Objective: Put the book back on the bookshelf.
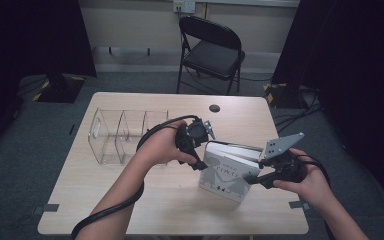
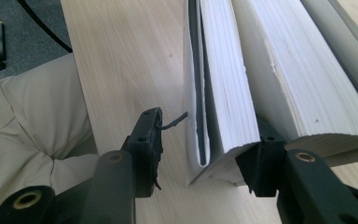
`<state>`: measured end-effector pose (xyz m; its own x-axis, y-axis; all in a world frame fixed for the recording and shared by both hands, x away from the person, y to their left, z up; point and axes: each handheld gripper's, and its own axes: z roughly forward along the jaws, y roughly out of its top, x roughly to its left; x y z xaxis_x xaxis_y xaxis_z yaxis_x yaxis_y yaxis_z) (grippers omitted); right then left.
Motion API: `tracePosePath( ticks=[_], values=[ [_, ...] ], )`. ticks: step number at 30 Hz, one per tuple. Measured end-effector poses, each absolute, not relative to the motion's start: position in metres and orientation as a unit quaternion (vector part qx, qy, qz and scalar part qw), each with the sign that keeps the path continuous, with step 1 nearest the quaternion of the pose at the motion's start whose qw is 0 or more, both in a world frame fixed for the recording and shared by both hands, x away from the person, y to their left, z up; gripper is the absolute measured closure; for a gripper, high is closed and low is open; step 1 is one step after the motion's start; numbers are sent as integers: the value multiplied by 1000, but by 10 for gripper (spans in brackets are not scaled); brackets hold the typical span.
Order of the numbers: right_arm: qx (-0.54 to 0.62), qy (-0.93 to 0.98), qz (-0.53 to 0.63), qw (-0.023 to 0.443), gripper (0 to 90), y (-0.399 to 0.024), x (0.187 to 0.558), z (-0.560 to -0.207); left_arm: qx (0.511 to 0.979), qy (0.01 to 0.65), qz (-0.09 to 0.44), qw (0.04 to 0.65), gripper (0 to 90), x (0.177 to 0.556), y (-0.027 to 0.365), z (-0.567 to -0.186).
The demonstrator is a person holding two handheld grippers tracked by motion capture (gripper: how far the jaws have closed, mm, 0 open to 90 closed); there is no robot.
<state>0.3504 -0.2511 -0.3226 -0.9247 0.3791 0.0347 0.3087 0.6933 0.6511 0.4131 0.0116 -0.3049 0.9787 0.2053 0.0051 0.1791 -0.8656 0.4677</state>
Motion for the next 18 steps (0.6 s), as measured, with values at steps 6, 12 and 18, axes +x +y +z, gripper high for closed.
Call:
tracePosePath(
  ticks=[6,12,18],
  values=[
    [187,919,343,49,535,-253,351,-325,967,87,27,237,229,415,-2,-306],
    [187,919,345,47,527,-255,351,-326,968,78,32,237,229,416,-12,-305],
    [186,919,344,45,517,-254,351,-326,969,71,33,234,244,417,-22,-305]
  ],
)
